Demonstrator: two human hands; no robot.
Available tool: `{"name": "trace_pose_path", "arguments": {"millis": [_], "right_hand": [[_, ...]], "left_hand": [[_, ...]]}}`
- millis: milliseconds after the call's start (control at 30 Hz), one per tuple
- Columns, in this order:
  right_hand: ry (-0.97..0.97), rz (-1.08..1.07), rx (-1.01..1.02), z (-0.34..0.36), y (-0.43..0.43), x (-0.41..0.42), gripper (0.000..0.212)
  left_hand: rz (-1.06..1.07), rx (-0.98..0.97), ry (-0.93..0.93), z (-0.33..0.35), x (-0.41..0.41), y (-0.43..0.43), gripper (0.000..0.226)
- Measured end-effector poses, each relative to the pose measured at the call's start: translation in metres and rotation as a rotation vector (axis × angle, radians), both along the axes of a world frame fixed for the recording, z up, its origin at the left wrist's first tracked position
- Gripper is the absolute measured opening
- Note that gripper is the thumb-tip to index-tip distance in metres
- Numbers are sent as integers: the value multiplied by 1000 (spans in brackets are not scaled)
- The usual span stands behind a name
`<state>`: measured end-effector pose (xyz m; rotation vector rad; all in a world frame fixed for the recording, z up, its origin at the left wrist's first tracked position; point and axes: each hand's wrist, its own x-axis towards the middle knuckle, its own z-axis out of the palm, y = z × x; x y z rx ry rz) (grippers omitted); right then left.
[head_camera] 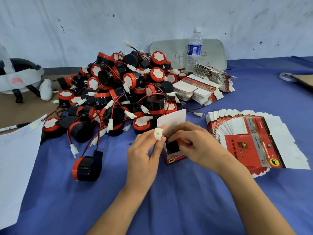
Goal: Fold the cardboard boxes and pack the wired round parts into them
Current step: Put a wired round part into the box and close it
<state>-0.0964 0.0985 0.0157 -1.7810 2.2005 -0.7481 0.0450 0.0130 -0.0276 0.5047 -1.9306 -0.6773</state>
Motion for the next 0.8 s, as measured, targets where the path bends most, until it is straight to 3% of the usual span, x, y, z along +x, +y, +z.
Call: {"name": "trace_pose_path", "arguments": {"millis": [200, 400, 800], "right_hand": [[15, -103, 11, -2, 1, 1, 34], [240, -174, 86, -2, -1, 6, 38], [218, -273, 28, -11, -11, 17, 13]], "left_hand": [[0, -115, -172, -1, 2, -4, 33], [12, -127, -222, 6, 3, -3, 39], [-3, -86, -319, 1, 0, 2, 42]]}}
